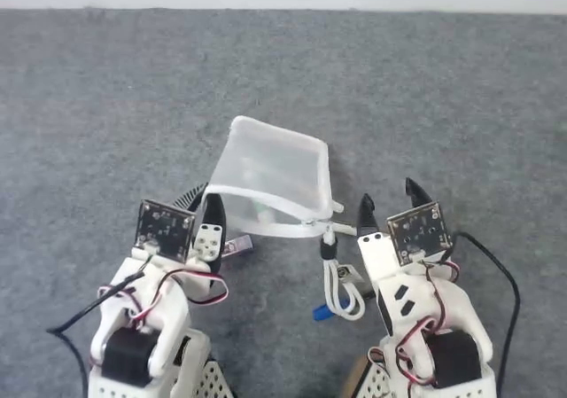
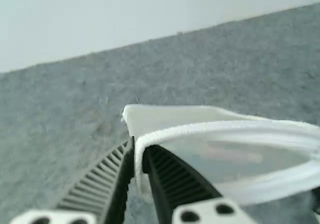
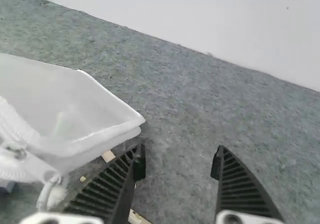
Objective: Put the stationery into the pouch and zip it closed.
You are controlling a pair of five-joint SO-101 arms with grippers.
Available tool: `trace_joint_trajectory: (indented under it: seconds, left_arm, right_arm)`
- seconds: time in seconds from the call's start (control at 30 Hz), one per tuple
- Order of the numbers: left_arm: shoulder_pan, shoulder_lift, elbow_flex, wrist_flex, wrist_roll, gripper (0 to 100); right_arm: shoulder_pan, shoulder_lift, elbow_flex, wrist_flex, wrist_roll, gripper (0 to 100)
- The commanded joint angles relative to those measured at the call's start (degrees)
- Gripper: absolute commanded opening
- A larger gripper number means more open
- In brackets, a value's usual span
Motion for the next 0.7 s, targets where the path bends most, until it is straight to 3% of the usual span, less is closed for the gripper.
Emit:
trace_joint_trajectory:
  seconds: [0.0,0.5,0.67]
  left_arm:
    - [0.18,1.05,-5.41,-0.18,-2.11,1]
    - [-14.86,35.08,-29.41,-0.88,-2.11,1]
    - [-21.89,39.56,-36.35,3.96,-2.11,1]
  right_arm:
    - [0.48,0.04,-0.35,-0.66,0.7,20.5]
    - [0.48,0.13,-0.09,-0.4,1.58,20.4]
    - [0.48,0.13,-0.88,1.19,3.52,20.4]
